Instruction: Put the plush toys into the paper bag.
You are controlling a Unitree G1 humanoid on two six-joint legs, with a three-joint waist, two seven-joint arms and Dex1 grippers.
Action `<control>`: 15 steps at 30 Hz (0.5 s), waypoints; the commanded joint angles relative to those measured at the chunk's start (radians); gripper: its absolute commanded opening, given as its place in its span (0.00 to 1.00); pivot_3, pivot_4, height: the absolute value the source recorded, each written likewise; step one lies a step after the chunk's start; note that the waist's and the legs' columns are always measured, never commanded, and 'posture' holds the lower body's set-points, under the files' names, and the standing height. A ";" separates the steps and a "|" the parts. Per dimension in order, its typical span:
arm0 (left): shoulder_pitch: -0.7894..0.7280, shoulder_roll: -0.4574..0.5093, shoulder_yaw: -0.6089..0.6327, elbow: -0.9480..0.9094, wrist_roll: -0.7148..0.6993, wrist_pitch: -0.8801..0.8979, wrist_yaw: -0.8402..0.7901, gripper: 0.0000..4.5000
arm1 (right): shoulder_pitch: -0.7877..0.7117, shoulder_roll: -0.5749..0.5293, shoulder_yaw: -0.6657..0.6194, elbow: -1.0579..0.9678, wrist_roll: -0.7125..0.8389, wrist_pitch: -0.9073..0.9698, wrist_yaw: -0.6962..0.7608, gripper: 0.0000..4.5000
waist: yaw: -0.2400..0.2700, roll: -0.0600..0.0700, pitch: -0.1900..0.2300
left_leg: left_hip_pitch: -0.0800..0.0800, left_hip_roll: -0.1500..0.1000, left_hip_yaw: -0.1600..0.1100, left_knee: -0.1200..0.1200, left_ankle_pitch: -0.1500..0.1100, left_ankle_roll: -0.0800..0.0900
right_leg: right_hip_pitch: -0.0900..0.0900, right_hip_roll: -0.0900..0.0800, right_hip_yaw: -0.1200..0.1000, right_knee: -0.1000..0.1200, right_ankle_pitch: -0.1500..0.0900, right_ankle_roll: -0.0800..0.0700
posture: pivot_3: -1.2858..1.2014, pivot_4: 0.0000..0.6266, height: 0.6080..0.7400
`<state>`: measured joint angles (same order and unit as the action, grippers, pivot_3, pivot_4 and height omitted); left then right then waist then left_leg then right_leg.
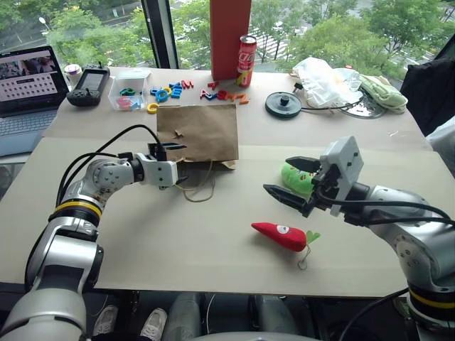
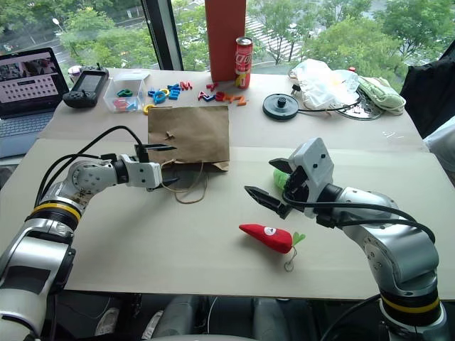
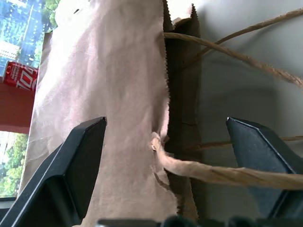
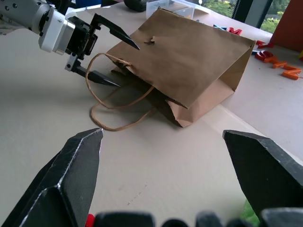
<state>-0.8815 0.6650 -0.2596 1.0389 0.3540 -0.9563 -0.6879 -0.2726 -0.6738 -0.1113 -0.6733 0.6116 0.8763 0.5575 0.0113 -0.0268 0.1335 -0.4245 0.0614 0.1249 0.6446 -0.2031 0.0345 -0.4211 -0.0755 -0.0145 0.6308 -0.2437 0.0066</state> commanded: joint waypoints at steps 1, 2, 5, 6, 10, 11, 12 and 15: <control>-0.038 0.005 -0.003 0.018 -0.011 -0.029 -0.006 0.59 | -0.001 -0.005 -0.029 -0.035 0.012 -0.008 -0.016 1.00 | 0.000 0.000 0.000 | 0.000 0.000 0.000 0.000 0.000 0.000 | 0.000 0.000 0.000 0.000 0.000 0.000 | 0.52 0.24 0.99; -0.040 0.004 -0.003 0.021 -0.011 -0.031 -0.007 0.52 | -0.001 -0.004 -0.027 -0.035 0.011 -0.009 -0.018 1.00 | 0.000 0.000 0.000 | 0.000 0.000 0.000 0.000 0.000 0.000 | 0.000 0.000 0.000 0.000 0.000 0.000 | 0.52 0.24 0.99; -0.047 0.002 -0.007 0.030 -0.007 -0.032 -0.006 0.29 | -0.002 -0.004 -0.025 -0.034 0.011 -0.012 -0.024 1.00 | -0.001 0.000 0.000 | 0.000 0.000 0.000 0.000 0.000 0.000 | 0.000 0.000 0.000 0.000 0.000 0.000 | 0.52 0.24 0.99; -0.049 0.000 -0.008 0.033 -0.004 -0.030 -0.003 0.19 | -0.002 -0.003 -0.024 -0.033 0.010 -0.013 -0.026 1.00 | -0.001 0.000 0.000 | 0.000 0.000 0.000 0.000 0.000 0.000 | 0.000 0.000 0.000 0.000 0.000 0.000 | 0.52 0.24 0.99; -0.056 -0.003 -0.017 0.042 0.006 -0.026 0.007 0.02 | -0.004 -0.005 -0.024 -0.028 0.006 -0.018 -0.029 1.00 | 0.000 0.000 0.000 | 0.000 0.000 0.000 0.000 0.000 0.000 | 0.000 0.000 0.000 0.000 0.000 0.000 | 0.52 0.24 0.99; -0.057 -0.004 -0.019 0.043 0.006 -0.025 0.008 0.02 | -0.004 -0.005 -0.025 -0.026 0.005 -0.019 -0.029 1.00 | 0.000 0.000 0.000 | 0.000 0.000 0.000 0.000 0.000 0.000 | 0.000 0.000 0.000 0.000 0.000 0.000 | 0.52 0.24 0.99; -0.058 -0.007 -0.018 0.044 -0.001 -0.023 0.002 0.02 | -0.004 -0.005 -0.025 -0.026 0.005 -0.020 -0.030 1.00 | 0.000 0.000 0.000 | 0.000 0.000 0.000 0.000 0.000 0.000 | 0.000 0.000 0.000 0.000 0.000 0.000 | 0.52 0.24 0.99; -0.064 -0.026 -0.009 0.038 -0.036 -0.019 -0.028 0.02 | -0.009 -0.003 -0.022 -0.022 0.001 -0.021 -0.035 1.00 | 0.000 0.000 0.000 | 0.000 0.000 0.000 0.000 0.000 0.000 | 0.000 0.000 0.000 0.000 0.000 0.000 | 0.52 0.24 0.99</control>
<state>-0.9069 0.6450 -0.2811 1.0863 0.3514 -0.9616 -0.6995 -0.2679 -0.6737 -0.1111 -0.6747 0.6108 0.8764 0.5282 0.0112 -0.0268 0.1334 -0.4244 0.0615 0.1247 0.6450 -0.2031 0.0345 -0.4210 -0.0752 -0.0146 0.6311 -0.2436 0.0066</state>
